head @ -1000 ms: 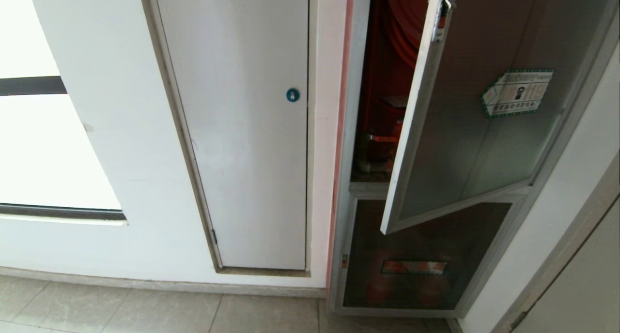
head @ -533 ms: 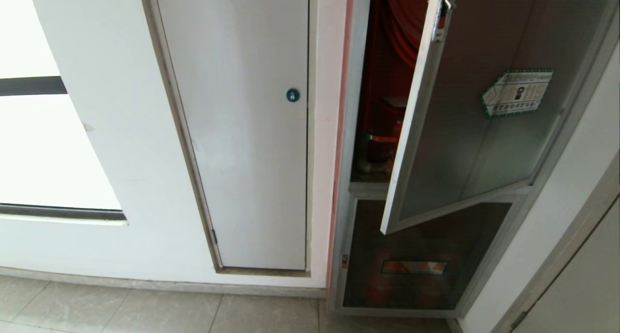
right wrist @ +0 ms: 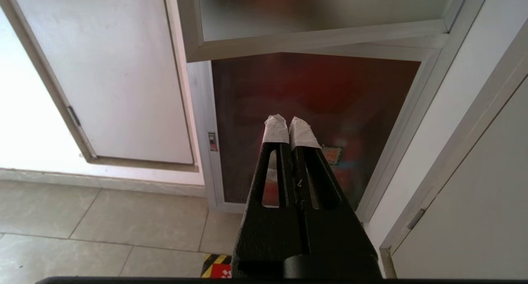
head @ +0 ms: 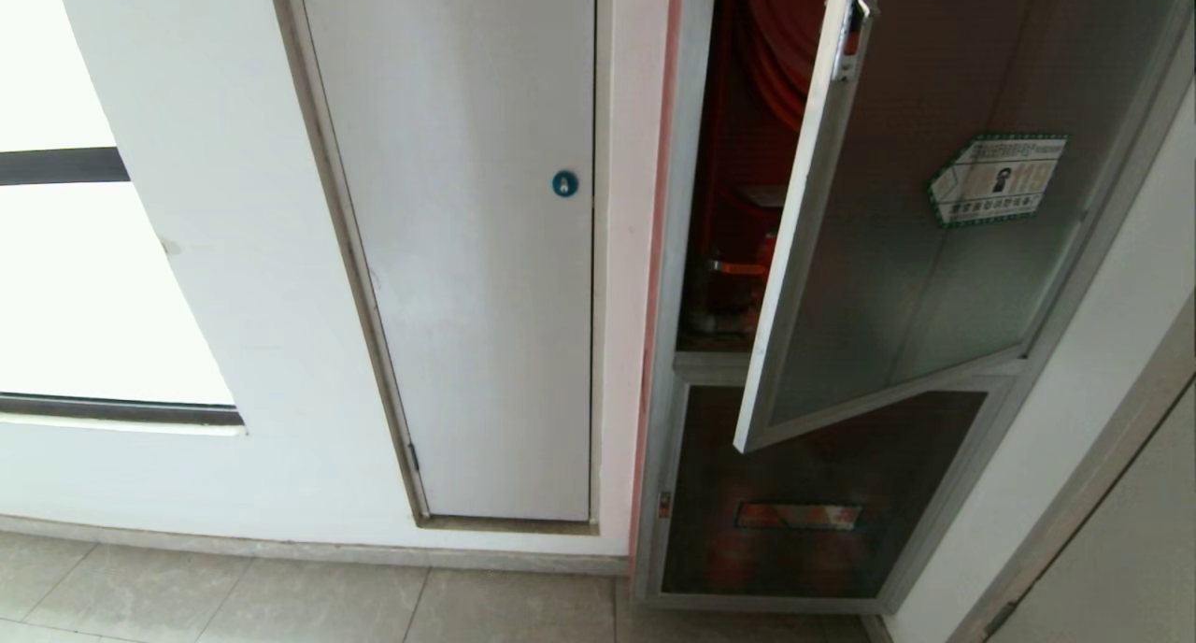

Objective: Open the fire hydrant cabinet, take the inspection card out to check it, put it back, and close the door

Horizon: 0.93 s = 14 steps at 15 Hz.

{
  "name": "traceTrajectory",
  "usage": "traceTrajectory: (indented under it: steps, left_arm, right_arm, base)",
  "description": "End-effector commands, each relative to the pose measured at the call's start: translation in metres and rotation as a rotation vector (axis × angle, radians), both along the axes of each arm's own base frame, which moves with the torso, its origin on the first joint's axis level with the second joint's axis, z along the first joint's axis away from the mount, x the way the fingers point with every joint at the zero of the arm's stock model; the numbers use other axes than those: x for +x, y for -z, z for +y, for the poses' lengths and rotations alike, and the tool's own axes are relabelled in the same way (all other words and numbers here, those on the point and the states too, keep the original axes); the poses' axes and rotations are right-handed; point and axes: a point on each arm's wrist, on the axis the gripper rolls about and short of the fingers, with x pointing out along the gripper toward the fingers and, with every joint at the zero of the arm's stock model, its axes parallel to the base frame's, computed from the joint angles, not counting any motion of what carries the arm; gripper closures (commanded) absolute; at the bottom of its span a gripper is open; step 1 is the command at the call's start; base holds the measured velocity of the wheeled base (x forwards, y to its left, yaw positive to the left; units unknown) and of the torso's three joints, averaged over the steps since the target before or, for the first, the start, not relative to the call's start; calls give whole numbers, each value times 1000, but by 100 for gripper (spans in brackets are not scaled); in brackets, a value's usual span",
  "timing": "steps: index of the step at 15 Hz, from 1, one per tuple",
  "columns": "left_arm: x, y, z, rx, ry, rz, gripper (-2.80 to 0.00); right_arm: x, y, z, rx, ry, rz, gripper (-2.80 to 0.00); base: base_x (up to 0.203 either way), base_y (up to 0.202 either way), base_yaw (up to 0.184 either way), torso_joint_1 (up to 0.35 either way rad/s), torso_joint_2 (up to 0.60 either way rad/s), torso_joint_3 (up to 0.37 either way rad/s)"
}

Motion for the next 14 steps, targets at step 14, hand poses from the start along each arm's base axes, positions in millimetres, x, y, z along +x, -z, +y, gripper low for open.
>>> traceTrajectory:
  steps: [14]
  left_arm:
    - [0,1,0,0,0,2,0]
  right_arm:
    - [0,1,0,21,0,1,0]
  base:
    - [0,0,0,0,0,0]
